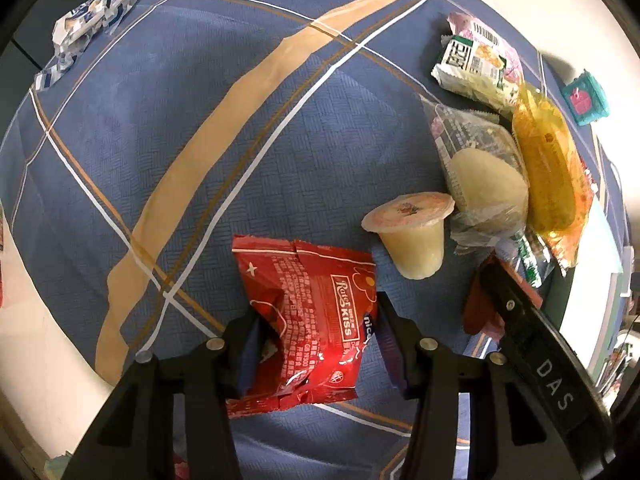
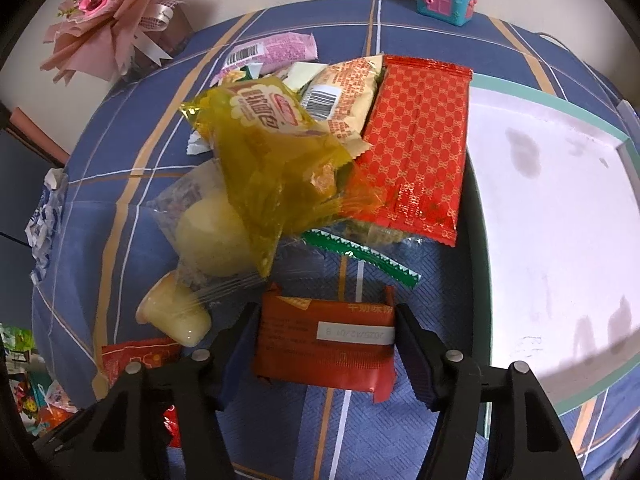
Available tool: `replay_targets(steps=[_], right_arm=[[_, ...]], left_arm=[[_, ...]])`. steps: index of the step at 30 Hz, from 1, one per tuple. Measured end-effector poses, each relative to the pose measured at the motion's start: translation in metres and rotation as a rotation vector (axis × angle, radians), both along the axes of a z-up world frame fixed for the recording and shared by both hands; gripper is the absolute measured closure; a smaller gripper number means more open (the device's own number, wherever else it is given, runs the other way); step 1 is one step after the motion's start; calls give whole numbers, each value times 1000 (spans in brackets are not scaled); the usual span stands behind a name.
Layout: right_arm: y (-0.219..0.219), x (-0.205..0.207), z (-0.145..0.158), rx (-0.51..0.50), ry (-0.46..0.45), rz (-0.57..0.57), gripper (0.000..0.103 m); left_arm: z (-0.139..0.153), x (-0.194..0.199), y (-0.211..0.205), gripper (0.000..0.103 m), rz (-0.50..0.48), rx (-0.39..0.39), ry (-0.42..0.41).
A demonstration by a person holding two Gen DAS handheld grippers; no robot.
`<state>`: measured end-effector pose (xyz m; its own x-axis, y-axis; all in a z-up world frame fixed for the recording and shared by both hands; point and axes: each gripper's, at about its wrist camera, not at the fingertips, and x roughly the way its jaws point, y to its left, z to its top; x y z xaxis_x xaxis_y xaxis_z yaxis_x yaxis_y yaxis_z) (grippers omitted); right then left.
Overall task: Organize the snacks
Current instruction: 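Carry the red bag with the left gripper while the right gripper carries the cake over the white tray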
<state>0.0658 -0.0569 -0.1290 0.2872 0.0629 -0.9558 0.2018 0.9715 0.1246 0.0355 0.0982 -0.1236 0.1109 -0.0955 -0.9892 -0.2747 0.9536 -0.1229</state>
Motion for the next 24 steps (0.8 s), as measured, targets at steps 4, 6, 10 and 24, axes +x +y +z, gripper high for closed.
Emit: replay_targets(steps=[4, 6, 10, 24], right_arm=[[-4, -3, 10, 24, -11, -10, 35], [-6, -5, 16, 34, -22, -10, 35], [-16, -10, 35, 49, -46, -15, 35], [-96, -33, 89, 6, -127, -136, 35]], left_arm=[[11, 1, 1, 51, 6, -18, -48], [19, 1, 0, 51, 7, -18, -82], [36, -1, -3, 51, 8, -43, -158], [79, 12, -82, 51, -186, -98, -339]])
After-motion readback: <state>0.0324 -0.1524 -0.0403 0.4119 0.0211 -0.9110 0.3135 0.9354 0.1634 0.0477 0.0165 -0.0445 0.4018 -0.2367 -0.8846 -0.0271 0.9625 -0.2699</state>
